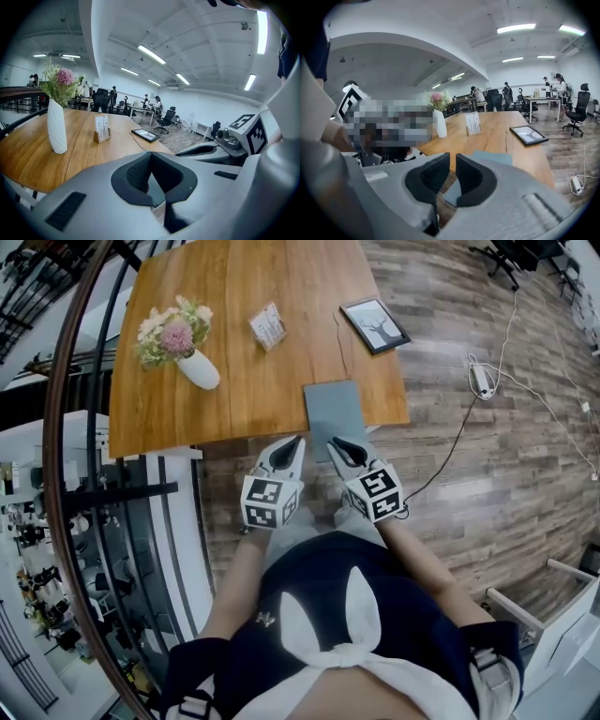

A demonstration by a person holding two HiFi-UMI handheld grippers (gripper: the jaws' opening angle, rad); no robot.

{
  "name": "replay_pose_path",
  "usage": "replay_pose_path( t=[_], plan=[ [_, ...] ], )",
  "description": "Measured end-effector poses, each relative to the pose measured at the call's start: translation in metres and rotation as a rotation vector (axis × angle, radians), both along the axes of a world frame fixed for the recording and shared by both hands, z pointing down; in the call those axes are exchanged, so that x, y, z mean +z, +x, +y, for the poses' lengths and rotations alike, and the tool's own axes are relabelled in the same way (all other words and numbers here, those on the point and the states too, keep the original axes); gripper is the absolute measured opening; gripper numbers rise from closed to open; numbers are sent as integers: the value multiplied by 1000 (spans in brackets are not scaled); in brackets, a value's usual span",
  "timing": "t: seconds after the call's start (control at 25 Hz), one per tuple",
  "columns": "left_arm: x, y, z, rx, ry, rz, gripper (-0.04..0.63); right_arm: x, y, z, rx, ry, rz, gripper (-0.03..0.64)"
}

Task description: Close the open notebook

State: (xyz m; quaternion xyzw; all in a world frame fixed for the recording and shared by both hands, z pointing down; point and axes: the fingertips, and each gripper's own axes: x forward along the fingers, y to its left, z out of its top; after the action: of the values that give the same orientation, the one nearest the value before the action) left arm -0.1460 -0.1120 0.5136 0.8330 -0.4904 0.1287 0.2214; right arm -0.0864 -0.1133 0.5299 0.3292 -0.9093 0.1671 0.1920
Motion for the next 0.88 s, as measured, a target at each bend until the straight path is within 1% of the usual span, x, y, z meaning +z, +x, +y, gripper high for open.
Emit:
replay_pose_path(
  t=[0.16, 0.52, 0.88],
  plan=[
    [-8, 3, 0, 7, 10, 6, 17, -27, 0, -6, 32, 57, -36, -2],
    [-20, 13, 6, 32, 36, 22, 17, -36, -6, 4, 21, 72, -22, -3],
    [-24, 20, 13, 42, 47, 20, 17, -43, 2, 9, 48, 104, -13, -3]
  ],
)
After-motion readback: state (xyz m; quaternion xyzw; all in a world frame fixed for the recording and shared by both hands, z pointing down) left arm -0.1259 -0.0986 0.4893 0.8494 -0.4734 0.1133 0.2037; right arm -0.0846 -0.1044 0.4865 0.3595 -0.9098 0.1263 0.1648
